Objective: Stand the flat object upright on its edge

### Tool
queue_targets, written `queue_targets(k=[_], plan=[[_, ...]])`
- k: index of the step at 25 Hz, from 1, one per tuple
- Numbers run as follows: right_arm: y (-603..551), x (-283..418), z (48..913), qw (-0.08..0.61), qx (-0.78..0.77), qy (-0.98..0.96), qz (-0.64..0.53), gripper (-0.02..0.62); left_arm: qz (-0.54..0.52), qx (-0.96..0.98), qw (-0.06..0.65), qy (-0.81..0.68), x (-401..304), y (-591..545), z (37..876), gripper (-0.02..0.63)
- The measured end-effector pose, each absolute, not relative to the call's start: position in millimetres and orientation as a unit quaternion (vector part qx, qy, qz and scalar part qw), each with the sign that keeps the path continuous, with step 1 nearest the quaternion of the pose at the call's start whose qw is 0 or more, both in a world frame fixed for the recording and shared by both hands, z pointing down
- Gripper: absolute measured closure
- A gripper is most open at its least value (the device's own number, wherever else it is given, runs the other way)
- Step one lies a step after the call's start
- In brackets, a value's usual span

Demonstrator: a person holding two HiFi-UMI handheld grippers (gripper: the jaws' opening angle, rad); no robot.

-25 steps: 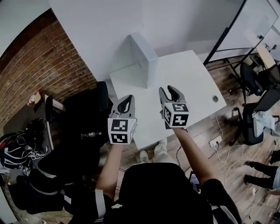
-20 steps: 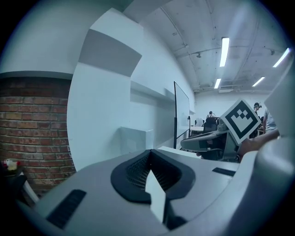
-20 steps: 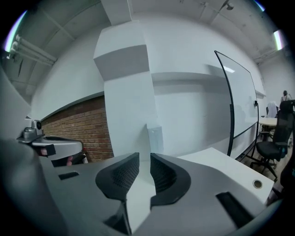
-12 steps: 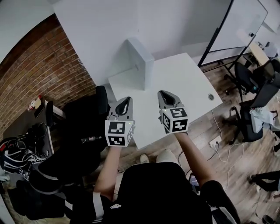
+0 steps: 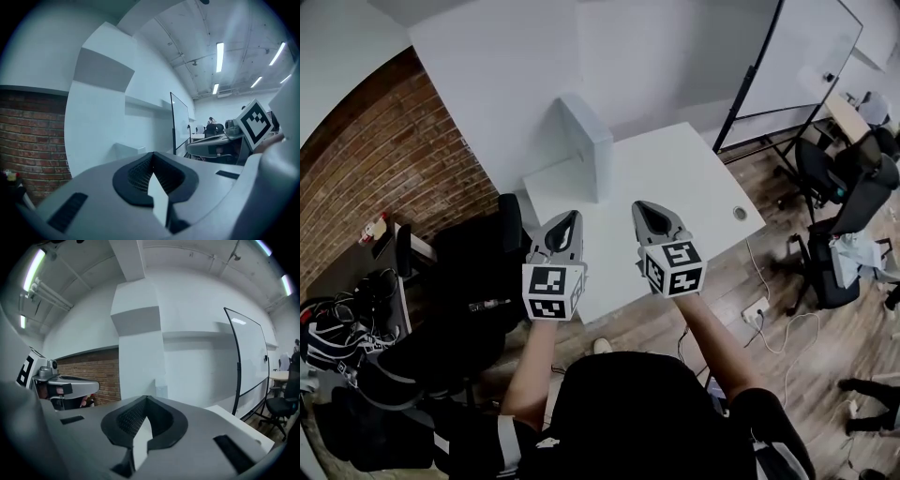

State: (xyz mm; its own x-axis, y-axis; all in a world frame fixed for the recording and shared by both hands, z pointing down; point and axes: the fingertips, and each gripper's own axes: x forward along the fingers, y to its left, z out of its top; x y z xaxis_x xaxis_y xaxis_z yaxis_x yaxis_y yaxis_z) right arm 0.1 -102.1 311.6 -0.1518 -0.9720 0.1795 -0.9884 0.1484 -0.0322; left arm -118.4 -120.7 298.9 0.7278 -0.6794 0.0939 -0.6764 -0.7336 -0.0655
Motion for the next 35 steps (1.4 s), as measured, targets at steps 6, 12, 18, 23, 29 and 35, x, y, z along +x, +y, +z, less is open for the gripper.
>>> queue_targets(k=[6, 12, 18, 23, 29, 35], plan=[[-83, 11, 300, 0.061, 0.638, -0.765, 0.064, 0.555, -0.053, -0.931, 0.013, 0.362, -101, -96, 291, 0.594], [-70, 19, 291, 0.054, 0.63, -0.772, 0.058, 0.555, -0.048, -0.926, 0.021, 0.373, -93, -81, 281, 0.594], [-58, 20, 284, 0.032, 0.624, -0.778, 0.064, 0.555, -0.055, -0.925, 0.027, 0.375, -90, -65, 278, 0.594], [-49, 18, 287, 0.021, 0.621, -0.78, 0.068, 0.555, -0.062, -0.926, 0.031, 0.372, -86, -54, 282, 0.594], [-42, 22, 287, 0.016, 0.625, -0.778, 0.069, 0.555, -0.061, -0.927, 0.038, 0.368, -79, -47, 279, 0.594], [-41, 24, 287, 0.014, 0.626, -0.777, 0.07, 0.555, -0.063, -0.927, 0.037, 0.367, -78, -45, 280, 0.594]])
